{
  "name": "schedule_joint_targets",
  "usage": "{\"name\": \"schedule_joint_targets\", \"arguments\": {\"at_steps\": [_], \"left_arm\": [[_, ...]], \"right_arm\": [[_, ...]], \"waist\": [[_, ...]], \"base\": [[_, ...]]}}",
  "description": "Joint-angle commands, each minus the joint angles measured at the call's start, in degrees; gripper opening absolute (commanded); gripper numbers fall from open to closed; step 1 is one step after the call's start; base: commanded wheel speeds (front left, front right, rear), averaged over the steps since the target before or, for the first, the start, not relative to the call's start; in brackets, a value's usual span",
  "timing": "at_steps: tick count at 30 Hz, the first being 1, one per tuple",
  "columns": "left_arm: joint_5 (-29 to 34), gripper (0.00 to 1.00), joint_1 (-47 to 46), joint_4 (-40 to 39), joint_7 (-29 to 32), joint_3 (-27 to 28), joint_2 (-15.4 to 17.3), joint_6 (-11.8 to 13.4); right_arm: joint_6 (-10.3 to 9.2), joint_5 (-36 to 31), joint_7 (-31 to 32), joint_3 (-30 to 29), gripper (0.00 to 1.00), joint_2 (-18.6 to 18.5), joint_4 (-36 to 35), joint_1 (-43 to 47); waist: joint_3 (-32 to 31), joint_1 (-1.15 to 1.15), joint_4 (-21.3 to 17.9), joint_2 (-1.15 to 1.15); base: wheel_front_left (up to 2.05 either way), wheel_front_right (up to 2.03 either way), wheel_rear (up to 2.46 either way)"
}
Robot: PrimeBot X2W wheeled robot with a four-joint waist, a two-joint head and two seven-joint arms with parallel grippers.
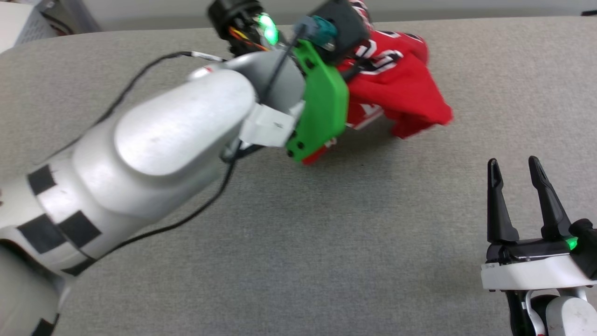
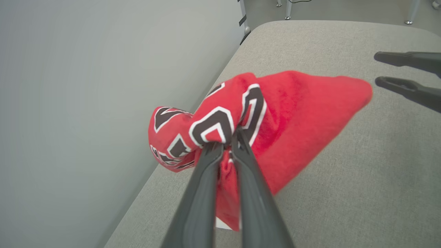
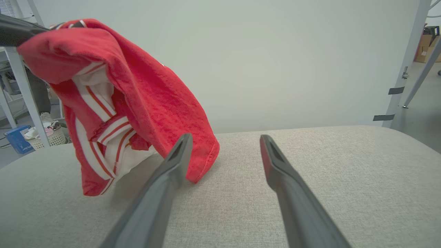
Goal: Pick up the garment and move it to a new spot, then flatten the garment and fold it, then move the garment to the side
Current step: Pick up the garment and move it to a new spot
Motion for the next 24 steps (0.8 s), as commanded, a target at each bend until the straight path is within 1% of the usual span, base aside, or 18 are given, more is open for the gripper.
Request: {"name": "schedule_joint_targets", "arguments": {"at_steps": [1,2,7,17,20,23,24], "left_arm": [[1.0,0.00,0.3,-0.2,-0.6,-0.2,-1.5,-0.2],[2.5,0.00,4.6,-0.6,0.8,-0.4,-4.6,-0.2],[7.9,0.00,16.1,-0.2,4.9,-0.5,-8.5,-0.2],[12.8,0.00,31.7,4.8,6.9,-0.5,-13.2,-0.2],[13.6,0.00,34.2,5.5,7.4,-0.5,-13.8,-0.2],[14.4,0.00,35.4,6.3,6.4,-0.5,-14.6,-0.2],[14.6,0.16,35.4,6.7,5.2,-0.5,-14.9,-0.2]], "right_arm": [[-0.04,0.3,-0.3,-0.4,1.00,0.0,-0.2,0.4],[-0.04,0.8,-0.3,-0.8,1.00,0.0,-0.2,0.0],[-0.04,0.9,-0.3,-0.6,1.00,0.0,-0.3,-0.8],[-0.04,0.8,-0.3,0.0,1.00,0.0,-0.2,-1.7],[-0.04,0.8,-0.3,0.1,1.00,0.0,-0.1,-1.8],[-0.04,0.7,-0.3,0.1,1.00,0.0,0.2,-1.6],[-0.04,0.7,-0.3,0.1,1.00,0.0,0.3,-1.4]], "waist": [[1.4,0.00,-2.1,0.00],[2.2,0.00,-2.7,0.00],[3.2,0.00,-3.2,0.00],[4.4,0.00,-3.5,0.00],[4.4,0.00,-3.6,0.00],[3.7,0.00,-3.4,0.00],[3.4,0.00,-3.3,0.00]], "base": [[0.00,0.00,0.00],[0.00,0.00,0.00],[0.00,0.00,0.00],[0.00,0.00,0.00],[0.00,0.00,0.00],[0.00,0.00,0.00],[0.00,0.00,0.00]]}}
